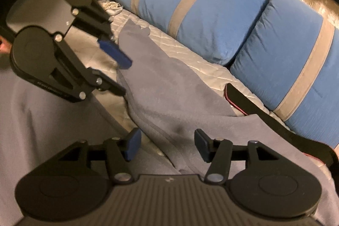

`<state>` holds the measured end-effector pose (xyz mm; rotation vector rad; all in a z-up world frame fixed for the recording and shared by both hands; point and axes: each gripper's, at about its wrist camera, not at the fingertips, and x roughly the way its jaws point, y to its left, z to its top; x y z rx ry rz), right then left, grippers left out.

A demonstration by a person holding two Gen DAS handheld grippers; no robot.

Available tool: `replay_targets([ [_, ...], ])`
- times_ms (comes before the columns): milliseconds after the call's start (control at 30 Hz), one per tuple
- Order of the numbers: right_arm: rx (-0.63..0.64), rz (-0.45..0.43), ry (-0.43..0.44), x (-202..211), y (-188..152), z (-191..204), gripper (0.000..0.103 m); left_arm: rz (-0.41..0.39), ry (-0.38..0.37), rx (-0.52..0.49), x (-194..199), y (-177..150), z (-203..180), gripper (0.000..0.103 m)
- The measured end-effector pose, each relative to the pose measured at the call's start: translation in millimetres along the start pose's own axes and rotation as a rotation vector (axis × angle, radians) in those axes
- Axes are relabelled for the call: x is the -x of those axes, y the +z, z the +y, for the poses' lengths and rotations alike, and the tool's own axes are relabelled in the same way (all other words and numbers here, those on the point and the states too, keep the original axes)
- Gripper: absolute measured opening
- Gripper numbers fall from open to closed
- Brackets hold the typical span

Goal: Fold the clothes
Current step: 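Open both grippers and release the sweatpants on the bed, then grasp the grey sweatpants fabric with the left gripper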

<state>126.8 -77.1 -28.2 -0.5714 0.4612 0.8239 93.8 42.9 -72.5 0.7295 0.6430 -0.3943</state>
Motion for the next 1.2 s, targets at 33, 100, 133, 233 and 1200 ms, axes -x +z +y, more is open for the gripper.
replay_targets([
  [33, 0.007, 0.0, -0.002, 0.4, -0.1, 0.6, 0.07, 0.002, 0.002, -0.023, -1.5, 0.4, -2.1, 0.035],
  [100, 0.018, 0.0, -0.004, 1.3, -0.3, 1.6, 0.071, 0.006, 0.007, -0.064, -3.6, 0.3, -6.1, 0.035],
  [133, 0.02, 0.0, -0.004, 1.8, -0.4, 1.7, 0.071, 0.007, 0.009, -0.082, -5.0, 0.3, -8.1, 0.035],
  [233, 0.027, 0.001, -0.007, 3.3, -0.9, 2.0, 0.072, 0.011, -0.001, -0.114, -9.3, 1.3, -12.7, 0.035],
  [1200, 0.083, 0.03, -0.067, 15.3, -11.0, 8.5, 0.074, -0.008, 0.019, -0.136, -23.6, 6.3, -10.3, 0.005],
])
